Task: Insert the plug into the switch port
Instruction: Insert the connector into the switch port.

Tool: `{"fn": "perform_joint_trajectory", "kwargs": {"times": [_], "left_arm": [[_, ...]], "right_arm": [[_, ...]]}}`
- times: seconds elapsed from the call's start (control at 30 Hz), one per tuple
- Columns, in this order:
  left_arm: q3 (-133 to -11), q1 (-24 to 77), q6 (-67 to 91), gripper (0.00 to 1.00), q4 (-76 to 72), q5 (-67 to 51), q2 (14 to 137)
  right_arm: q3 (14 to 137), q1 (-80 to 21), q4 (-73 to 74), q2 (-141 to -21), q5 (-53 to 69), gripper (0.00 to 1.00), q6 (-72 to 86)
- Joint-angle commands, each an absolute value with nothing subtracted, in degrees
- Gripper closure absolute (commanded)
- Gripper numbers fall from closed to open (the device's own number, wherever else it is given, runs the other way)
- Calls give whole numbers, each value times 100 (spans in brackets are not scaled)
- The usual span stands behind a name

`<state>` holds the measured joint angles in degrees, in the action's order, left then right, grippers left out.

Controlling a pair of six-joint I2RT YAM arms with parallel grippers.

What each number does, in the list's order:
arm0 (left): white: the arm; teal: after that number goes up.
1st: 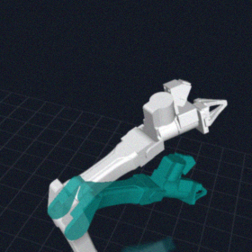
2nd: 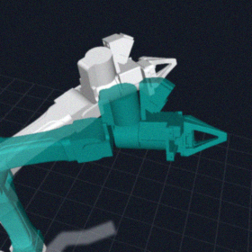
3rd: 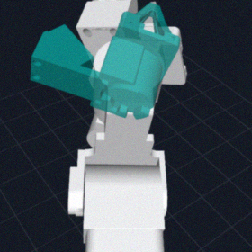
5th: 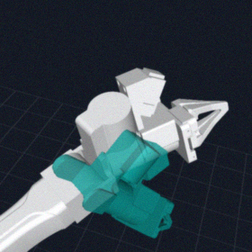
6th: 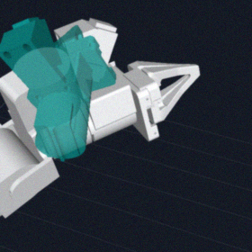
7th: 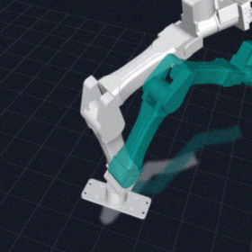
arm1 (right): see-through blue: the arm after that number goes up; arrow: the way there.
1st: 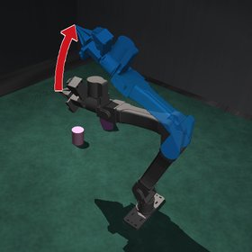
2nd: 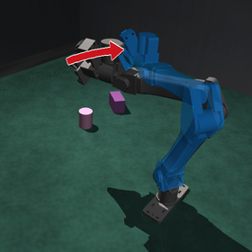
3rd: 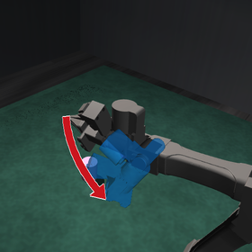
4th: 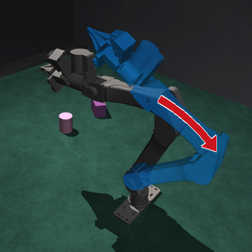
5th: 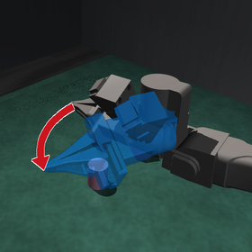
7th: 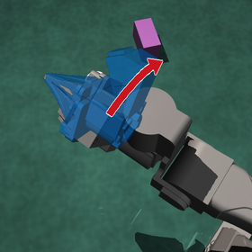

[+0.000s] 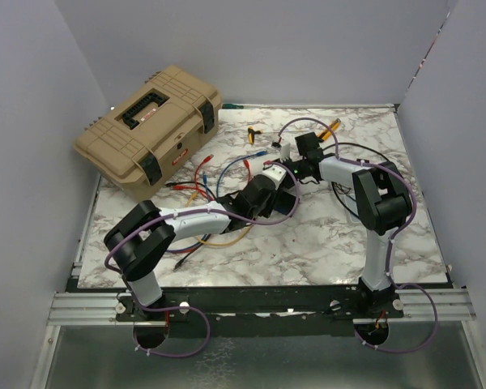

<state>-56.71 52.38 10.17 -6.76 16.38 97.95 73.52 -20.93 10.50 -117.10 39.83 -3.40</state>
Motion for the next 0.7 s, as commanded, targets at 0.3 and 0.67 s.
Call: {"fn": "perform_joint_trajectory", "kwargs": {"times": [0.3, 0.67], "left_arm": [[-5538, 5256, 1902, 70, 255, 1522, 9848], [-5583, 5251, 1950, 76, 255, 1682, 10309]], "right_arm": [[7077, -2167, 1942, -12083, 3442, 45, -300], [7040, -2170, 1890, -12026, 3504, 45, -290]]}}
